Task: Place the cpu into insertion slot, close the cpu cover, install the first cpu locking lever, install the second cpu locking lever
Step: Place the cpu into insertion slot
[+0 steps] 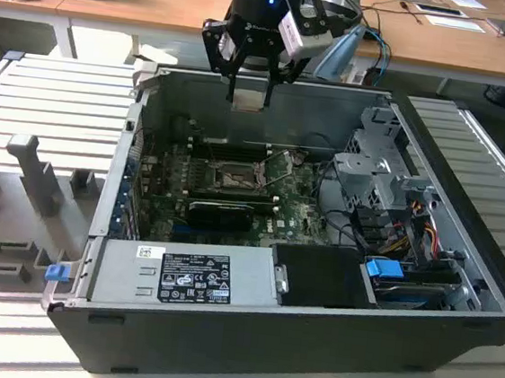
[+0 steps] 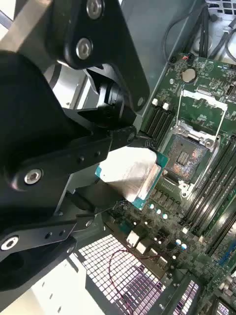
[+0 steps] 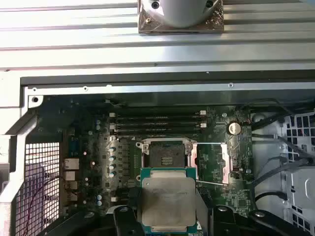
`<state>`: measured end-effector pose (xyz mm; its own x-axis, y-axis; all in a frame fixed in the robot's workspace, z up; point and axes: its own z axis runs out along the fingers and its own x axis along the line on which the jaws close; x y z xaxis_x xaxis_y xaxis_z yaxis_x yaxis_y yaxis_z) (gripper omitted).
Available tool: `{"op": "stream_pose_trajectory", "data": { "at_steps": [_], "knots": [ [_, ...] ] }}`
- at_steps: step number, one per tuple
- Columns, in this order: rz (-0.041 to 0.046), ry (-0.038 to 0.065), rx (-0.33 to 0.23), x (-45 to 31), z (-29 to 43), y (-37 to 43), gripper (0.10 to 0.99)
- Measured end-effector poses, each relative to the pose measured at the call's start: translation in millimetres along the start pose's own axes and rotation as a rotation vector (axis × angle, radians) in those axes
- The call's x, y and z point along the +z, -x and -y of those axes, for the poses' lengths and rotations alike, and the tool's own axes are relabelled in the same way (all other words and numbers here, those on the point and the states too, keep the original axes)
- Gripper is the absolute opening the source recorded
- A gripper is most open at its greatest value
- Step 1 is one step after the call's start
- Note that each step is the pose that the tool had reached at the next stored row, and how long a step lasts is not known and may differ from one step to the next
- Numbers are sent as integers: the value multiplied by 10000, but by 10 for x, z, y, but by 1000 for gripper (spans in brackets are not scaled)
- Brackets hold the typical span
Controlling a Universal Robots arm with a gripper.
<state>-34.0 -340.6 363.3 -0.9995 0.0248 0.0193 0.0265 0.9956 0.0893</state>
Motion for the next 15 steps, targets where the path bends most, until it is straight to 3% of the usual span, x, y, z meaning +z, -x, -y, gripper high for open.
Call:
{"op": "stream_pose_trajectory", "data": {
  "at_steps": [4, 9, 15],
  "knots": [
    [5, 1, 51, 0, 0, 1, 529],
    [68, 14, 771, 3, 0, 0, 529],
    [81, 3, 902, 38, 3, 1, 529]
  ]
}}
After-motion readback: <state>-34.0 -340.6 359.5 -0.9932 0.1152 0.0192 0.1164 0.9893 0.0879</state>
